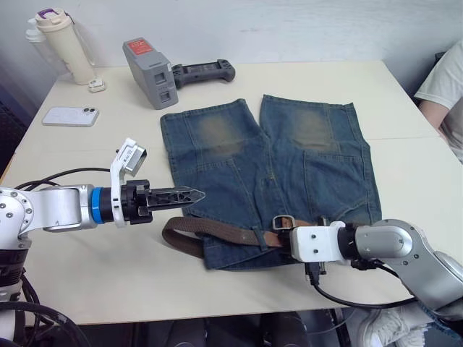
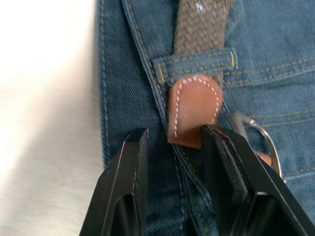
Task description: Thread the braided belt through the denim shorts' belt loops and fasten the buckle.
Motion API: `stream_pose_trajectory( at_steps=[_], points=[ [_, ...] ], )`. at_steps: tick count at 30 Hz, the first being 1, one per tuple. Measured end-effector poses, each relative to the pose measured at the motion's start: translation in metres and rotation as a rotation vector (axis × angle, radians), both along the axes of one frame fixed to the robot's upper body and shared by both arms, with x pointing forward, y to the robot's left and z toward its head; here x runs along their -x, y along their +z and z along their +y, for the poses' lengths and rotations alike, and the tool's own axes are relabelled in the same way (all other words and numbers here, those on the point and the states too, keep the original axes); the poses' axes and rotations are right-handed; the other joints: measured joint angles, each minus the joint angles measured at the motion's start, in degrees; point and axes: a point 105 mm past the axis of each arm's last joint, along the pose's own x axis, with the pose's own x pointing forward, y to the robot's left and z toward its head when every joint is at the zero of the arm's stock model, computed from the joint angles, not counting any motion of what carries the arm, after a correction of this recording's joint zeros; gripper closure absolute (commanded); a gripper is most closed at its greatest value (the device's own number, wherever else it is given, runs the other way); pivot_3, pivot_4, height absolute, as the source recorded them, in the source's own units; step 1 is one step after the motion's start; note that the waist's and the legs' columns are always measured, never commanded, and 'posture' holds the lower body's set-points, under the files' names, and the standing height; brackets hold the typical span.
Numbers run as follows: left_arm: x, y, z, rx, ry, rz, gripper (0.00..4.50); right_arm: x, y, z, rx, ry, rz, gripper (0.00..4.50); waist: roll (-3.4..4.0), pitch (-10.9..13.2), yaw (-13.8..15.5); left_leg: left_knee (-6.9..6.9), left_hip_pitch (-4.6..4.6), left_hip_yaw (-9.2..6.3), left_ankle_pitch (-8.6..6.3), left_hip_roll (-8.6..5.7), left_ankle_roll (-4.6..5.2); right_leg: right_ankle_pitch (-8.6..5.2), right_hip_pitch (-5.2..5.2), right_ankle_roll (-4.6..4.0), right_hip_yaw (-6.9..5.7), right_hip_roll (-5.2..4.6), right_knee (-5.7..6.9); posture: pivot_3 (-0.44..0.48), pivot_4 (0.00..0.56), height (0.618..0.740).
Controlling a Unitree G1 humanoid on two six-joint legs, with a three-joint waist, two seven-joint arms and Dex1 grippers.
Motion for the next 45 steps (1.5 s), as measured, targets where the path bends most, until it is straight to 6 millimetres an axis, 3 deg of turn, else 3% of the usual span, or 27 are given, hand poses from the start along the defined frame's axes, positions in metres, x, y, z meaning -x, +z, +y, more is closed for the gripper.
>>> stream_pose_trajectory(
  at_steps=[2, 5, 7, 8, 17, 25, 32, 35, 38, 43, 45],
  points=[
    [0.0, 0.0, 0.0, 0.001, -0.001, 0.0, 0.0, 0.0, 0.0, 0.001, -0.003, 0.001, -0.003, 2.66, 0.0, 0.0, 0.0, 0.0, 0.0, -0.01, 0.0, 0.0, 0.0, 0.0, 0.0, 0.0, 0.0, 0.0, 0.02, 0.0, 0.15, 0.65],
    [0.0, -0.001, 0.0, -0.003, 0.003, 0.0, 0.0, 0.0, 0.0, 0.003, -0.015, 0.003, 0.0, 3.4, 0.0, 0.0, 0.0, 0.01, 0.01, 0.0, 0.0, 0.0, 0.0, 0.0, 0.0, 0.0, 0.01, 0.0, 0.06, 0.0, 0.15, 0.65],
    [0.0, -0.001, 0.0, -0.004, 0.004, 0.001, 0.0, -0.001, 0.001, 0.004, -0.021, 0.005, -0.001, 4.33, 0.0, 0.0, 0.0, 0.01, 0.01, 0.0, 0.0, 0.0, 0.0, 0.0, 0.0, 0.0, 0.0, 0.0, 0.16, 0.0, 0.15, 0.65],
    [-0.001, -0.001, 0.0, -0.005, 0.005, 0.001, 0.0, -0.001, 0.002, 0.005, -0.021, 0.006, -0.001, 4.42, 0.0, 0.0, 0.0, 0.02, 0.01, 0.0, 0.0, 0.0, 0.0, 0.0, 0.0, 0.0, 0.0, 0.0, 0.17, 0.0, 0.15, 0.65],
    [-0.001, -0.003, 0.0, -0.012, 0.012, 0.006, 0.0, -0.005, 0.016, 0.005, -0.071, -0.027, 0.05, 4.42, -0.01, 0.0, -0.1, 0.05, 0.01, -0.01, 0.0, 0.0, 0.0, 0.0, 0.0, 0.0, 0.01, 0.0, 0.22, 0.0, 0.15, 0.65],
    [0.011, -0.004, -0.001, -0.043, -0.036, 0.002, 0.0, -0.002, 0.052, 0.009, -0.175, -0.016, 0.096, 4.42, -0.01, 0.0, -0.1, 0.05, 0.01, -0.03, 0.0, 0.01, 0.01, 0.0, 0.01, -0.01, 0.0, 0.01, 0.24, 0.0, 0.15, 0.65],
    [0.02, 0.01, -0.015, -0.085, -0.095, -0.2, 0.0, 0.0, 0.056, 0.005, -0.151, -0.011, 0.11, 4.42, -0.01, 0.0, 0.0, 0.04, 0.0, 0.01, 0.0, -0.01, 0.02, 0.0, 0.02, -0.01, -0.01, 0.0, 0.23, 0.0, 0.15, 0.65],
    [0.023, 0.007, -0.016, -0.154, -0.132, -0.264, 0.89, 0.0, 0.054, 0.004, -0.147, -0.017, 0.114, 4.5, -0.01, 0.0, 0.1, 0.03, 0.01, 0.03, 0.0, -0.02, 0.01, 0.0, 0.0, -0.01, 0.0, 0.0, 0.23, 0.0, 0.15, 0.65],
    [0.011, 0.002, -0.016, -0.198, -0.107, -0.309, 2.28, 0.001, 0.048, 0.002, -0.136, -0.031, 0.125, 4.5, -0.01, 0.0, 0.1, 0.06, 0.02, 0.04, 0.02, -0.02, 0.03, 0.0, 0.0, -0.01, 0.01, -0.01, 0.22, 0.0, 0.15, 0.65],
    [-0.051, 0.018, -0.007, -0.269, 0.122, -0.477, 4.24, 0.002, 0.045, 0.003, -0.135, -0.037, 0.121, 4.5, -0.08, 0.0, 0.3, 0.21, -0.04, 0.02, 0.01, -0.03, 0.05, 0.01, 0.0, 0.0, -0.02, -0.01, 0.26, 0.0, 0.15, 0.65],
    [-0.071, 0.019, -0.014, -0.274, 0.167, -0.513, 4.43, 0.003, 0.044, 0.005, -0.135, -0.036, 0.117, 4.5, -0.09, 0.0, 0.4, 0.21, -0.11, -0.01, 0.02, -0.02, 0.05, 0.01, -0.01, 0.0, -0.07, 0.0, 0.35, 0.0, 0.15, 0.65]
  ],
)
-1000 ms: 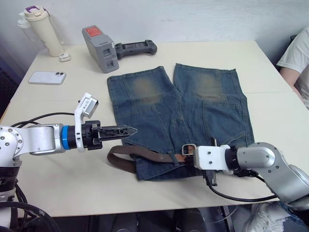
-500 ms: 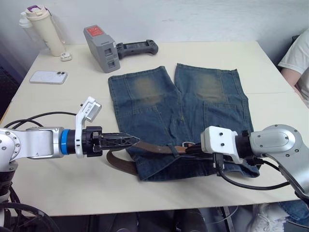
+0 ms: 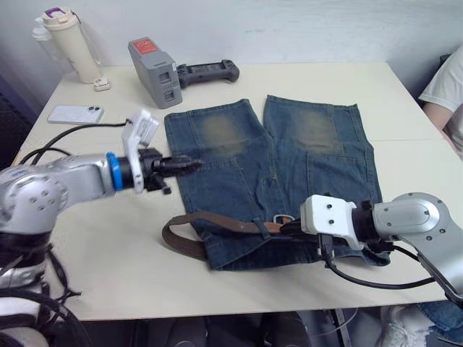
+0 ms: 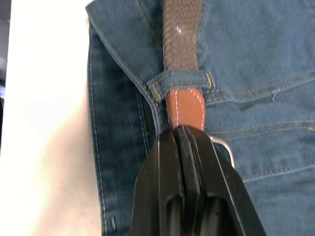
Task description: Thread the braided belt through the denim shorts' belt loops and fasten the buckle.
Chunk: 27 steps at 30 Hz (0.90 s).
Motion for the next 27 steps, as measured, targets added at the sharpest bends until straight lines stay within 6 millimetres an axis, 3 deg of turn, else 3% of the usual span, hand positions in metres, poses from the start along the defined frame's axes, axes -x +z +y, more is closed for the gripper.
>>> stream_pose_trajectory(
  at_steps=[3, 8, 11, 15, 27],
  points=[
    [-0.005, -0.019, -0.012, -0.118, -0.052, -0.001, 4.43, 0.002, 0.0, 0.002, 0.0, 0.0, -0.013, 4.5, -0.01, 0.0, -0.3, -0.08, -0.07, 0.02, 0.0, 0.0, 0.0, 0.0, -0.06, 0.01, -0.01, 0.02, -0.06, 0.0, 0.15, 0.65],
    [0.021, -0.063, -0.033, -0.317, -0.36, 0.075, 4.43, 0.001, 0.0, 0.0, 0.028, -0.02, -0.066, 4.5, 0.0, 0.0, -0.3, -0.08, -0.08, 0.04, 0.02, 0.03, -0.03, 0.0, -0.11, 0.01, -0.01, 0.05, -0.04, 0.0, 0.15, 0.65],
    [0.022, -0.065, -0.029, -0.394, -0.45, 0.036, 4.43, 0.0, 0.001, -0.002, 0.048, -0.021, -0.101, 4.5, 0.0, 0.0, -0.3, -0.01, -0.07, 0.05, 0.02, 0.02, -0.02, 0.0, -0.1, 0.01, 0.01, 0.03, -0.07, 0.0, 0.15, 0.65],
    [0.003, -0.069, -0.011, -0.515, -0.458, -0.015, 4.43, -0.003, 0.002, -0.004, 0.071, -0.027, -0.145, 4.5, 0.0, 0.0, -0.1, 0.03, -0.07, 0.05, 0.02, 0.02, -0.01, 0.0, -0.08, 0.01, 0.0, 0.03, -0.04, 0.0, 0.15, 0.65],
    [-0.001, -0.098, -0.016, -0.613, -0.611, -0.039, 4.43, -0.011, 0.018, -0.017, 0.116, -0.069, -0.286, 4.5, -0.01, 0.0, -0.1, 0.06, -0.1, 0.01, 0.02, 0.02, 0.03, 0.02, -0.04, 0.04, -0.05, 0.02, 0.0, 0.0, 0.15, 0.65]
  ],
)
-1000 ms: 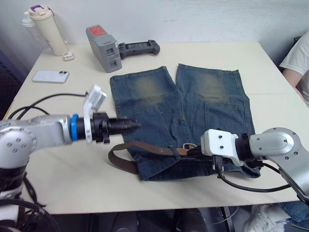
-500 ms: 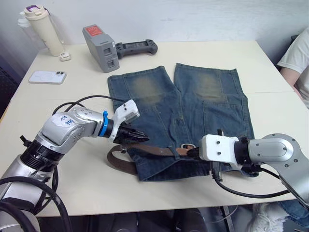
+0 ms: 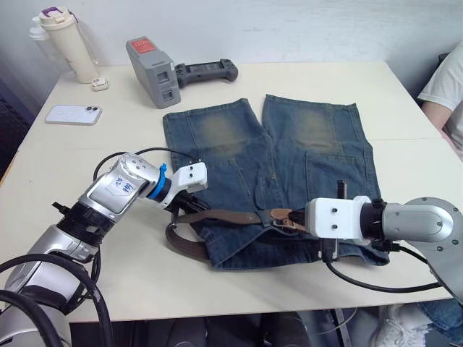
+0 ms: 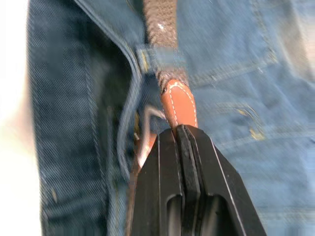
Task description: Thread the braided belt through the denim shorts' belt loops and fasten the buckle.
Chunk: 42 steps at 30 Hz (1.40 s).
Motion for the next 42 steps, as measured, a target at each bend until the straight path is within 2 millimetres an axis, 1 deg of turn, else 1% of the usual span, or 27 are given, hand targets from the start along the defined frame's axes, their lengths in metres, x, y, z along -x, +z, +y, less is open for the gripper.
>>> stream_pose_trajectory(
  at_steps=[5, 8, 10, 12, 16, 21, 24, 26, 29, 33, 37, 39, 42],
  points=[
    [-0.001, -0.002, 0.001, -0.025, -0.067, -0.038, 4.43, 0.001, 0.006, -0.014, 0.029, -0.034, -0.028, 4.5, 0.0, 0.0, 0.0, 0.0, 0.06, 0.0, 0.0, 0.0, 0.0, 0.0, 0.07, 0.0, 0.0, 0.0, 0.0, 0.0, 0.15, 0.65],
    [-0.002, -0.003, 0.004, -0.054, -0.107, -0.072, 4.43, 0.004, 0.009, -0.025, 0.051, -0.059, -0.026, 4.5, 0.02, 0.0, -0.1, 0.0, 0.15, 0.02, 0.0, 0.0, 0.0, 0.0, 0.12, 0.0, 0.02, 0.0, 0.0, 0.0, 0.15, 0.65],
    [-0.004, -0.004, 0.004, -0.072, -0.135, -0.097, 4.43, 0.006, 0.015, -0.035, 0.068, -0.077, -0.032, 4.5, 0.03, 0.0, -0.2, 0.0, 0.23, 0.03, 0.0, 0.01, 0.01, 0.0, 0.17, 0.0, 0.04, 0.0, -0.02, 0.0, 0.15, 0.65],
    [-0.005, -0.005, 0.004, -0.079, -0.151, -0.11, 4.43, 0.005, 0.024, -0.044, 0.073, -0.099, -0.059, 4.5, 0.05, -0.1, -0.3, 0.0, 0.37, 0.05, 0.0, 0.01, 0.01, 0.0, 0.26, 0.0, 0.08, -0.01, -0.08, 0.0, 0.15, 0.65],
    [-0.006, -0.006, 0.004, -0.088, -0.168, -0.13, 4.43, 0.001, 0.033, -0.06, 0.078, -0.143, -0.076, 4.5, 0.07, -0.1, -0.2, 0.05, 0.46, 0.07, 0.02, 0.01, 0.02, 0.0, 0.31, 0.0, 0.12, -0.03, -0.01, 0.0, 0.15, 0.65],
    [-0.007, -0.006, 0.004, -0.106, -0.191, -0.16, 4.43, -0.001, 0.037, -0.077, 0.102, -0.178, -0.074, 4.5, 0.09, -0.1, -0.3, 0.06, 0.54, 0.1, 0.02, 0.02, 0.02, 0.0, 0.35, 0.0, 0.16, -0.03, 0.02, 0.0, 0.15, 0.65],
    [-0.007, -0.007, 0.005, -0.11, -0.191, -0.165, 4.43, -0.003, 0.041, -0.091, 0.114, -0.206, -0.077, 4.5, 0.19, -0.2, -0.4, 0.06, 0.62, 0.15, 0.03, 0.02, 0.02, 0.0, 0.35, -0.01, 0.22, -0.03, 0.1, 0.0, 0.15, 0.65],
    [-0.006, -0.007, 0.007, -0.105, -0.185, -0.163, 4.43, -0.003, 0.045, -0.108, 0.138, -0.241, -0.081, 4.5, 0.2, -0.2, -0.5, 0.06, 0.63, 0.18, 0.04, 0.03, 0.02, 0.0, 0.35, -0.01, 0.23, -0.04, 0.1, 0.0, 0.15, 0.65],
    [-0.006, -0.007, 0.008, -0.105, -0.182, -0.161, 4.43, -0.004, 0.051, -0.12, 0.149, -0.27, -0.094, 4.5, 0.24, -0.2, -0.7, 0.04, 0.66, 0.18, 0.04, 0.04, 0.02, -0.01, 0.35, -0.01, 0.24, -0.03, 0.12, 0.0, 0.15, 0.65],
    [-0.006, -0.008, 0.01, -0.114, -0.184, -0.162, 4.43, -0.002, 0.049, -0.122, 0.161, -0.259, -0.084, 4.5, 0.28, -0.2, -1.0, 0.04, 0.68, 0.18, 0.04, 0.04, 0.02, -0.01, 0.37, -0.01, 0.24, -0.04, 0.12, 0.0, 0.15, 0.65],
    [-0.006, -0.007, 0.011, -0.135, -0.201, -0.183, 4.43, -0.002, 0.046, -0.13, 0.177, -0.277, -0.078, 4.5, 0.33, -0.3, -1.3, 0.04, 0.72, 0.18, 0.04, 0.04, 0.02, -0.01, 0.39, -0.01, 0.24, -0.04, 0.13, 0.0, 0.15, 0.65],
    [-0.006, -0.007, 0.013, -0.138, -0.198, -0.181, 4.43, -0.003, 0.046, -0.128, 0.174, -0.28, -0.086, 4.5, 0.4, -0.3, -1.6, 0.03, 0.76, 0.2, 0.04, 0.06, 0.01, -0.02, 0.39, -0.03, 0.26, -0.04, 0.16, 0.0, 0.15, 0.65],
    [-0.007, -0.006, 0.015, -0.125, -0.162, -0.16, 4.43, -0.006, 0.044, -0.121, 0.152, -0.265, -0.091, 4.5, 0.43, -0.3, -1.6, 0.04, 0.77, 0.21, 0.06, 0.08, -0.01, -0.03, 0.38, -0.06, 0.27, -0.03, 0.22, 0.0, 0.15, 0.65]
  ],
)
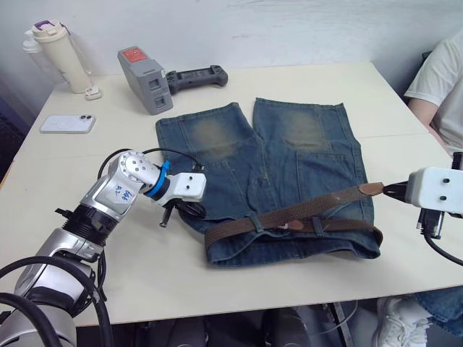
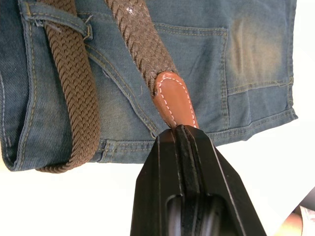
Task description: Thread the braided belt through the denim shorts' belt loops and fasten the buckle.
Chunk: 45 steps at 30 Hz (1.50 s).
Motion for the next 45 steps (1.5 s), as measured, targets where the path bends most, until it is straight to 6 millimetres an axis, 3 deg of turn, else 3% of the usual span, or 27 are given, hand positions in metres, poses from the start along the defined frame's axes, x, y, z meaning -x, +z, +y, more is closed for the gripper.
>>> stream_pose_trajectory(
  at_steps=[3, 6, 10, 14, 16, 19, 22, 25, 29, 36, 39, 42, 45],
  points=[
    [-0.001, 0.001, 0.002, 0.017, 0.046, 0.033, 4.43, 0.0, -0.003, 0.003, -0.009, 0.01, 0.011, 4.5, -0.01, 0.0, 0.1, 0.02, -0.03, 0.0, 0.0, 0.0, 0.0, 0.0, -0.01, 0.0, 0.0, 0.0, 0.0, 0.0, 0.15, 0.65],
    [-0.001, 0.003, 0.007, 0.057, 0.128, 0.112, 3.53, -0.001, -0.001, 0.005, -0.015, 0.015, 0.0, 4.5, -0.01, 0.0, 0.0, 0.01, -0.06, 0.0, 0.0, 0.0, 0.0, 0.0, -0.07, 0.0, 0.01, 0.0, 0.02, 0.0, 0.15, 0.65],
    [0.004, 0.011, 0.018, 0.112, 0.209, 0.229, 1.75, -0.003, -0.004, 0.009, -0.023, 0.029, 0.011, 4.5, -0.08, 0.1, 0.2, 0.03, -0.26, -0.01, 0.0, 0.0, 0.0, 0.0, -0.21, 0.0, -0.02, 0.0, 0.01, 0.0, 0.15, 0.65],
    [0.009, 0.034, 0.023, 0.2, 0.245, 0.265, 0.04, -0.005, -0.004, 0.012, -0.037, 0.034, 0.018, 4.5, -0.11, 0.1, 0.5, 0.13, -0.44, -0.11, -0.01, -0.02, 0.02, 0.0, -0.25, 0.0, -0.11, -0.01, 0.02, 0.0, 0.15, 0.65],
    [0.011, 0.05, 0.016, 0.25, 0.227, 0.259, 0.04, -0.006, -0.004, 0.015, -0.048, 0.041, 0.025, 4.5, -0.13, 0.1, 0.9, 0.24, -0.51, -0.15, -0.02, -0.02, 0.03, 0.0, -0.24, 0.01, -0.13, -0.01, 0.01, 0.0, 0.15, 0.65],
    [0.019, 0.076, -0.014, 0.333, 0.125, 0.209, 0.04, -0.006, -0.004, 0.022, -0.07, 0.057, 0.037, 4.5, -0.13, 0.1, 1.4, 0.45, -0.65, -0.22, -0.05, -0.03, 0.09, 0.03, -0.24, 0.04, -0.16, -0.03, -0.01, 0.0, 0.15, 0.65],
    [0.022, 0.081, -0.043, 0.378, 0.077, 0.159, 0.04, -0.006, -0.006, 0.026, -0.087, 0.06, 0.053, 4.5, -0.14, 0.1, 1.6, 0.47, -0.68, -0.22, -0.06, -0.06, 0.11, 0.05, -0.24, 0.07, -0.17, -0.05, 0.0, 0.0, 0.15, 0.65],
    [0.025, 0.08, -0.057, 0.39, 0.062, 0.141, 0.04, -0.007, -0.01, 0.027, -0.112, 0.035, 0.087, 4.5, -0.15, 0.1, 1.4, 0.43, -0.73, -0.25, -0.06, -0.05, 0.11, 0.05, -0.27, 0.07, -0.21, -0.04, 0.17, 0.0, 0.15, 0.65],
    [0.028, 0.08, -0.064, 0.389, 0.046, 0.114, 0.0, -0.005, -0.014, 0.027, -0.176, -0.01, 0.145, 3.21, -0.14, 0.1, 1.3, 0.42, -0.71, -0.26, -0.06, -0.04, 0.11, 0.05, -0.28, 0.06, -0.21, -0.04, 0.21, 0.0, 0.15, 0.65],
    [0.029, 0.071, -0.065, 0.381, 0.059, 0.123, 0.0, -0.001, -0.017, 0.024, -0.195, -0.04, 0.166, 0.02, -0.15, 0.1, 1.7, 0.46, -0.75, -0.26, -0.07, -0.06, 0.12, 0.05, -0.27, 0.07, -0.22, -0.05, 0.15, 0.0, 0.15, 0.65],
    [0.036, 0.068, -0.068, 0.367, 0.022, 0.116, 0.0, 0.002, -0.016, 0.024, -0.207, -0.051, 0.171, 0.02, -0.14, 0.1, 1.6, 0.43, -0.76, -0.26, -0.07, -0.07, 0.13, 0.05, -0.27, 0.07, -0.22, -0.05, 0.13, 0.0, 0.15, 0.65],
    [0.057, 0.05, -0.082, 0.329, -0.08, 0.162, 0.0, 0.008, -0.005, 0.032, -0.22, -0.034, 0.148, 0.02, -0.13, 0.1, 1.6, 0.45, -0.76, -0.29, -0.07, -0.05, 0.12, 0.05, -0.27, 0.06, -0.25, -0.03, 0.13, 0.0, 0.15, 0.65],
    [0.065, 0.042, -0.086, 0.301, -0.125, 0.172, 0.0, 0.017, -0.008, 0.043, -0.264, -0.017, 0.204, 0.02, -0.12, 0.1, 1.6, 0.5, -0.75, -0.29, -0.07, -0.05, 0.12, 0.06, -0.25, 0.04, -0.23, -0.04, -0.04, 0.0, 0.15, 0.65]
  ],
)
